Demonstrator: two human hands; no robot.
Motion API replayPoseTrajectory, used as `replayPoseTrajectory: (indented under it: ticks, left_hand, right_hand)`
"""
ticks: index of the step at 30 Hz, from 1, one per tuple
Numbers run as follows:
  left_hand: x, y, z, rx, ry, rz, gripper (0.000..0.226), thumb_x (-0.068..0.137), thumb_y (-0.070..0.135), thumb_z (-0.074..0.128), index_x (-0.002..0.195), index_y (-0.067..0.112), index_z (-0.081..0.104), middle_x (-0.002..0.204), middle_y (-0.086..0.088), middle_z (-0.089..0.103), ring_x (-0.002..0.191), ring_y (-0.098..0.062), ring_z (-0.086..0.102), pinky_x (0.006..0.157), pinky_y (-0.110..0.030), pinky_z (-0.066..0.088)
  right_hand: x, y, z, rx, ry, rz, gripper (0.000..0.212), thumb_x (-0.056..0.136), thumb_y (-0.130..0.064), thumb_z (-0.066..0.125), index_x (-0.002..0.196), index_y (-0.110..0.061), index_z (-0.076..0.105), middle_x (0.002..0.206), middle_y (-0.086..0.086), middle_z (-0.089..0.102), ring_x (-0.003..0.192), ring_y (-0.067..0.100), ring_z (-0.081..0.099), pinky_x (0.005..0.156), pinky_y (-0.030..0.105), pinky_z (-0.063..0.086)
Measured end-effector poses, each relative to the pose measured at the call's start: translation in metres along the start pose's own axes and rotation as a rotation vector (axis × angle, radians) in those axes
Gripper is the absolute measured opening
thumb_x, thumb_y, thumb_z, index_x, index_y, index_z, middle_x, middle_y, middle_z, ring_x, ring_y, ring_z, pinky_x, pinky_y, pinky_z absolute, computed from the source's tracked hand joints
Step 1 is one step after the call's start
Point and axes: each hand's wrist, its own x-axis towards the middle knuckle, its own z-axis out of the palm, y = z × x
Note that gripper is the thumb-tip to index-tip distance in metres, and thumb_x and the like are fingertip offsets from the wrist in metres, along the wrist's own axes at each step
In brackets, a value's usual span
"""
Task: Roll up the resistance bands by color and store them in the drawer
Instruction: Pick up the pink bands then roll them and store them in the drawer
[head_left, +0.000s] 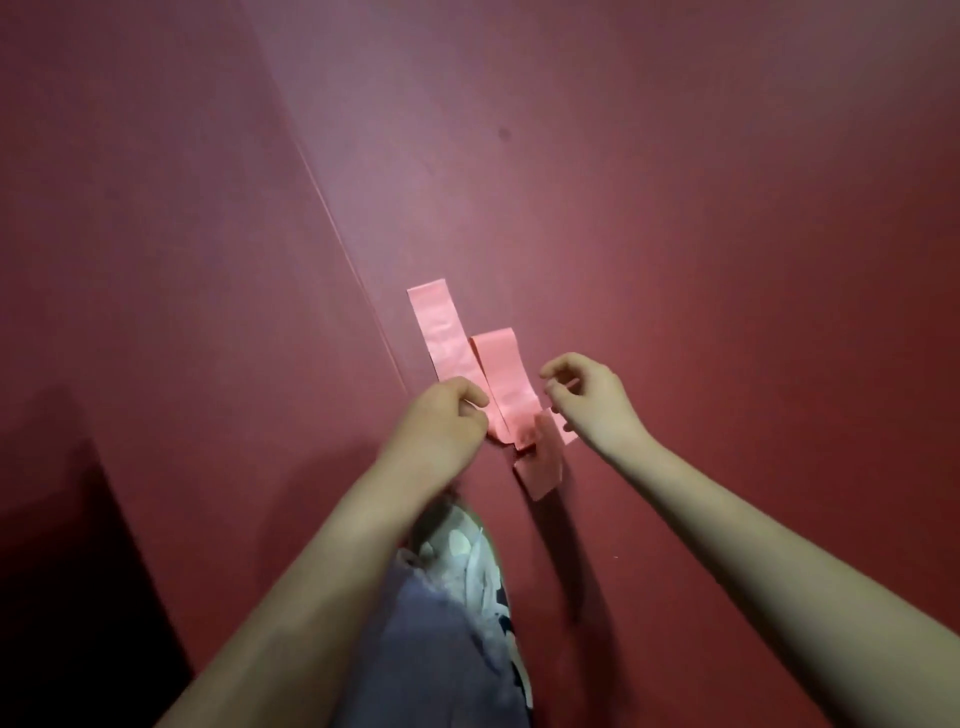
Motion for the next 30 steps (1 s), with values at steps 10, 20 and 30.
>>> replayPoseTrajectory:
  ticks: [10,20,30]
  left_hand:
    - [0.054,-0.041,0.009,-0.14,-0.026,-0.009,0.023,0.084,0.001,0.052,0.074,0.022,0.053,0.062,0.005,0.05,0.055,-0.008,0.047,0.061,-0.019,0.04]
    - [0.061,-0.059,-0.01,-0.331,0.196,-0.101,0.026,0.085,0.0,0.051,0.074,0.024,0.055,0.076,0.001,0.055,0.068,-0.012,0.049,0.054,-0.013,0.038]
    - [0.033,-0.043,-0.007,-0.368,0.241,0.046,0.039,0.086,0.015,0.057,0.123,0.01,0.048,0.119,-0.003,0.06,0.105,0.002,0.054,0.095,-0.016,0.041]
  right_hand:
    - [0.132,-0.041,0.082,-0.28,0.03,-0.253,0.047,0.084,-0.016,0.054,0.129,-0.006,0.043,0.131,0.016,0.049,0.12,0.033,0.044,0.098,0.036,0.033]
    - [0.16,-0.053,0.091,-0.475,-0.054,-0.404,0.023,0.083,-0.012,0.045,0.103,-0.008,0.056,0.117,0.016,0.048,0.112,0.032,0.043,0.089,0.035,0.034]
    - [0.012,-0.047,0.048,0.359,-0.227,-0.467,0.022,0.079,0.001,0.052,0.077,-0.02,0.046,0.063,-0.014,0.045,0.052,-0.003,0.042,0.056,0.01,0.033]
